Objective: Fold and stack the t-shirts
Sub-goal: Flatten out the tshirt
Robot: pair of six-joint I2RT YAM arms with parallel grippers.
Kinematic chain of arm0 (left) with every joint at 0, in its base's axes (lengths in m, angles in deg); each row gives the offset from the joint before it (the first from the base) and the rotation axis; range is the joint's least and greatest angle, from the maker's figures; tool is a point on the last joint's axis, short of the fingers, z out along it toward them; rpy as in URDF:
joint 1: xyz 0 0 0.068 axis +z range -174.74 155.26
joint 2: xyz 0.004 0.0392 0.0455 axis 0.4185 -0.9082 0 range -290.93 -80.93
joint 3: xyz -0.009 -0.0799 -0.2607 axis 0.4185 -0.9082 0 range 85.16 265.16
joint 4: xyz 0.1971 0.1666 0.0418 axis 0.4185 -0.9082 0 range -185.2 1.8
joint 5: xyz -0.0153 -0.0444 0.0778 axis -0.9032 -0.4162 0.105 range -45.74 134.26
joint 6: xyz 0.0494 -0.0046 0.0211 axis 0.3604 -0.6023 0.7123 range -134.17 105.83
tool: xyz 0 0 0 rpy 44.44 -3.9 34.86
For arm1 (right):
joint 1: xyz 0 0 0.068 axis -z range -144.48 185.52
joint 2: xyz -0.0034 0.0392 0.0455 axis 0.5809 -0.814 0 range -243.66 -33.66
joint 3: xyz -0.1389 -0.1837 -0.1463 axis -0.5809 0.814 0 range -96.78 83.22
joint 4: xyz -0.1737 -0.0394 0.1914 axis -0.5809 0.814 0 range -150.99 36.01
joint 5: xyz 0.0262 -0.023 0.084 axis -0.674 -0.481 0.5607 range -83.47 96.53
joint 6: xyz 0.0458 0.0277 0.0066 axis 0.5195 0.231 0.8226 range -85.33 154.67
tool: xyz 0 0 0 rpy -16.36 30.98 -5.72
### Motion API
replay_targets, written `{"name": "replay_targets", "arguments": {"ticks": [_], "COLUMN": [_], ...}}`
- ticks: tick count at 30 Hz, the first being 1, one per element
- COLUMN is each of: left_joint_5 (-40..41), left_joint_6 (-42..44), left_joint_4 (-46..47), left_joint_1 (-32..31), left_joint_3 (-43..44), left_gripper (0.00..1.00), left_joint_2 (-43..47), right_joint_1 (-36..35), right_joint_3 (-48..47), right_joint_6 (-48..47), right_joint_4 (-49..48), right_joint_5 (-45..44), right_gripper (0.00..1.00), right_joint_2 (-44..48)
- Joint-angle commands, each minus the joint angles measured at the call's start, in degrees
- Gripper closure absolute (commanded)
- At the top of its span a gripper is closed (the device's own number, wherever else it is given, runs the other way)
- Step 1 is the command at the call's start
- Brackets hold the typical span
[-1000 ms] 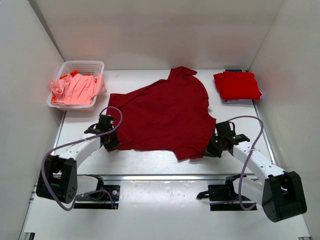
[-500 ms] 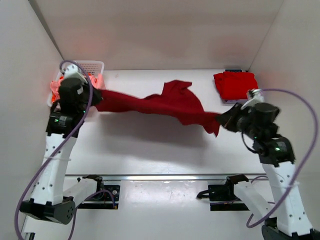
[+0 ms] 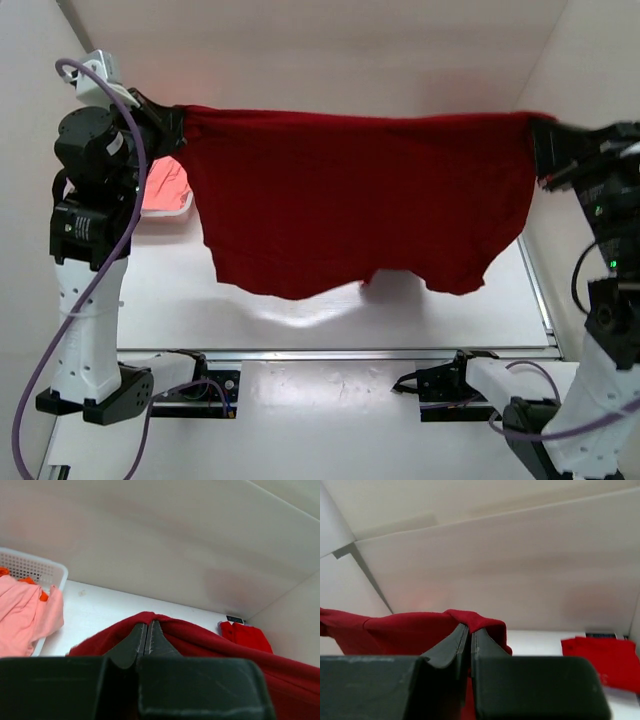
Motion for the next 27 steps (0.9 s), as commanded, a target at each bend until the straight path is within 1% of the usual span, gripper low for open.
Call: {"name": "replay_targets", "arguments": {"ticks": [1,2,3,4,6,7,8,10,13,14,16,17,18,19,20,21,22,23,24,25,26,27], "left_joint_5": [0.59,-0.12,-1.69,-2.49,-3.46,-3.46,-3.73,-5.39,-7.58,-7.42,-9.43,-9.88,-10.49,-11.19,-12.24,-13.04,-13.83,-13.75,-13.75,-14.36,-14.36,-14.19], "left_joint_6": [0.92,0.66,0.13,-0.05,-0.92,-0.84,-0.93,-0.66,-1.62,-1.89,-2.42,-2.59,-2.51,-2.77,-3.56,-4.0,-4.09,-4.79,-5.14,-5.41,-5.41,-4.8], "left_joint_4": [0.96,1.84,2.19,2.98,5.09,5.88,6.67,6.33,7.03,7.47,7.04,6.16,5.37,5.28,5.45,5.36,5.54,6.23,7.11,7.64,7.65,8.0], "left_joint_1": [1.9,1.99,2.6,3.13,3.57,3.49,3.66,4.02,4.71,4.81,5.42,5.16,5.42,5.94,6.3,6.56,7.78,8.14,8.41,8.67,8.76,8.24], "left_joint_3": [2.06,1.63,1.45,-0.47,-3.29,-5.13,-6.36,-6.03,-3.4,-2.43,2.56,7.37,12.47,14.61,17.94,21.27,23.22,23.24,21.5,19.66,17.55,14.66], "left_gripper": [1.0,1.0,1.0,1.0,1.0,1.0,1.0,1.0,1.0,1.0,1.0,1.0,1.0,1.0,1.0,1.0,1.0,1.0,1.0,1.0,1.0,1.0], "left_joint_2": [-3.62,-5.19,-6.51,-7.74,-9.59,-11.34,-12.4,-17.83,-22.86,-23.4,-27.07,-28.48,-28.93,-29.2,-28.85,-28.94,-28.24,-26.67,-25.61,-23.86,-22.45,-20.61], "right_joint_1": [3.56,4.63,4.72,1.77,-2.2,-2.04,-3.35,-3.97,-6.69,-6.87,-6.35,-6.7,-7.74,-7.93,-8.8,-8.46,-7.24,-4.88,-2.51,1.26,1.91,2.96], "right_joint_3": [-2.01,-0.78,1.05,1.86,0.47,0.02,-2.07,-5.58,-10.16,-11.57,-19.97,-22.72,-27.44,-29.67,-28.21,-25.84,-20.08,-17.32,-13.55,-12.65,-13.16,-13.51], "right_joint_6": [-0.08,1.59,2.13,2.13,-0.5,-1.72,-2.08,-2.61,-5.94,-6.04,-5.78,-6.04,-6.13,-6.3,-6.39,-5.96,-4.56,-3.59,-1.67,-0.17,0.19,-0.41], "right_joint_4": [-2.7,-4.18,-5.68,-5.61,-3.34,-2.45,-0.53,2.12,2.4,2.48,3.7,4.84,4.85,4.33,2.15,0.04,-4.77,-6.55,-9.44,-9.99,-8.52,-6.33], "right_joint_5": [2.81,6.94,8.12,7.0,1.2,1.36,2.58,2.33,-3.19,-3.56,-3.13,-4.17,-5.13,-6.36,-7.51,-6.82,-4.99,-3.66,-0.34,2.3,4.5,4.78], "right_gripper": [1.0,1.0,0.99,1.0,1.0,0.99,1.0,1.0,1.0,1.0,1.0,1.0,1.0,1.0,1.0,1.0,1.0,1.0,1.0,1.0,1.0,1.0], "right_joint_2": [-9.56,-11.85,-14.39,-15.38,-22.9,-25.03,-29.23,-36.1,-41.21,-42.1,-45.51,-45.88,-45.71,-44.66,-41.7,-39.49,-34.94,-32.72,-30.09,-28.58,-29.27,-29.27]}}
